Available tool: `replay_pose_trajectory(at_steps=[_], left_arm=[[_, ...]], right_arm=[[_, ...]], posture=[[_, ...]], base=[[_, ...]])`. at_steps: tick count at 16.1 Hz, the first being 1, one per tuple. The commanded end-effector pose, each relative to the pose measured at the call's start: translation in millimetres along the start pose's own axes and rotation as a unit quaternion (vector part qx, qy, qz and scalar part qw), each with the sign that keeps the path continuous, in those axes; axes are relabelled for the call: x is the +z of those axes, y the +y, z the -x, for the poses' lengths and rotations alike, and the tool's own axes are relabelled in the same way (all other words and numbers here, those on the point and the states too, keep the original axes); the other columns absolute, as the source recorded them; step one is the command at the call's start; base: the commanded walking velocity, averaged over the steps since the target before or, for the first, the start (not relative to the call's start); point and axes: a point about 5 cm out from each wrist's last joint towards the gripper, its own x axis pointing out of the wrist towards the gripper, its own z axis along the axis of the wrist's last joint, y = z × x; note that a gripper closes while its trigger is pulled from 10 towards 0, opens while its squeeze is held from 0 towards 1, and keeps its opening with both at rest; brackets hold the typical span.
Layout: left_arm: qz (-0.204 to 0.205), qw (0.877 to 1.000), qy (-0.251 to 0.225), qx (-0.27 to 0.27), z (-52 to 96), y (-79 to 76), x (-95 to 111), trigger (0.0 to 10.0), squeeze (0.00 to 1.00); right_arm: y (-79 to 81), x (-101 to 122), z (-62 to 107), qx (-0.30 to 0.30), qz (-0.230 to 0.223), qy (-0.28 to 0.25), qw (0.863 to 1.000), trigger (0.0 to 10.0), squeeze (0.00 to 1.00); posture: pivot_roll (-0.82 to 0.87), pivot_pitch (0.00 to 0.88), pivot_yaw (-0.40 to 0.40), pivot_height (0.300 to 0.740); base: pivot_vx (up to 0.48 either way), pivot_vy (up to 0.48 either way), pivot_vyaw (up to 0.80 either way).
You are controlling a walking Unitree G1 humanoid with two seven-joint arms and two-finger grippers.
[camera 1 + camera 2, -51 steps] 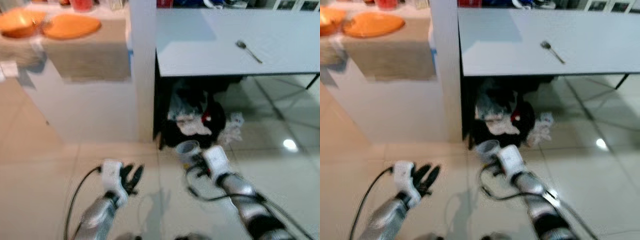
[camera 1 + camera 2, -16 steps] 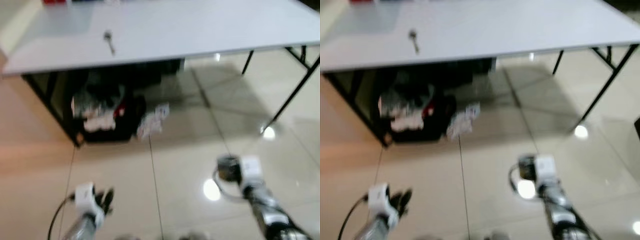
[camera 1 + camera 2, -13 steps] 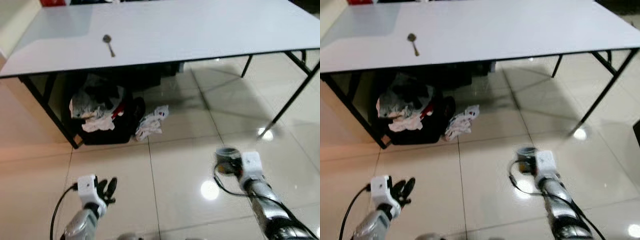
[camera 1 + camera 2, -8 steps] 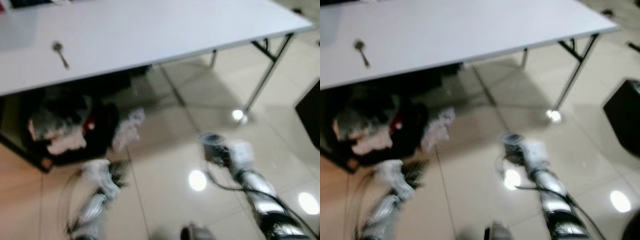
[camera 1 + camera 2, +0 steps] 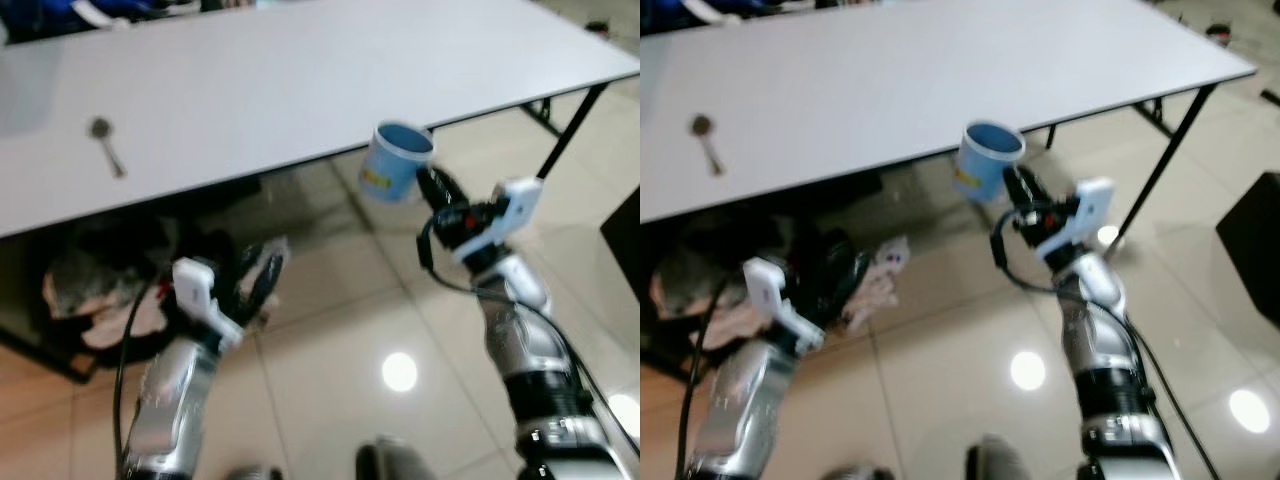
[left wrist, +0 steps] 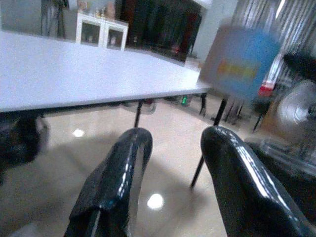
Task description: Setting the table
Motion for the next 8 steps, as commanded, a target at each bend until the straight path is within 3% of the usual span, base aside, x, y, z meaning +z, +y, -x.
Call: replay_pose_trajectory(at_steps=[1, 4, 8], left_arm=[[0.002, 1.0, -0.027, -0.007, -8.8, -5.8, 19.9, 10.0, 0.0], [0.012, 0.997, -0.078, 0.005, -17.9, -10.1, 53.4, 10.0, 0.0], [0.006, 0.997, -0.071, 0.038, -16.4, -5.9, 56.2, 10.0, 0.0]], right_arm=[[9.6, 10.6, -7.5, 0.023, 0.006, -0.005, 1.0, 10.0, 0.0], [32.7, 16.1, -16.8, 0.069, -0.006, 0.001, 0.998, 10.0, 0.0], [44.7, 16.1, -22.3, 0.085, -0.01, 0.006, 0.996, 10.0, 0.0]], posture=[[-0.09, 0.111, 0.014, 0.74], [-0.08, 0.111, 0.01, 0.74], [-0.08, 0.11, 0.009, 0.74]], base=[[0.461, 0.0, 0.0], [0.461, 0.0, 0.14], [0.461, 0.0, 0.76]])
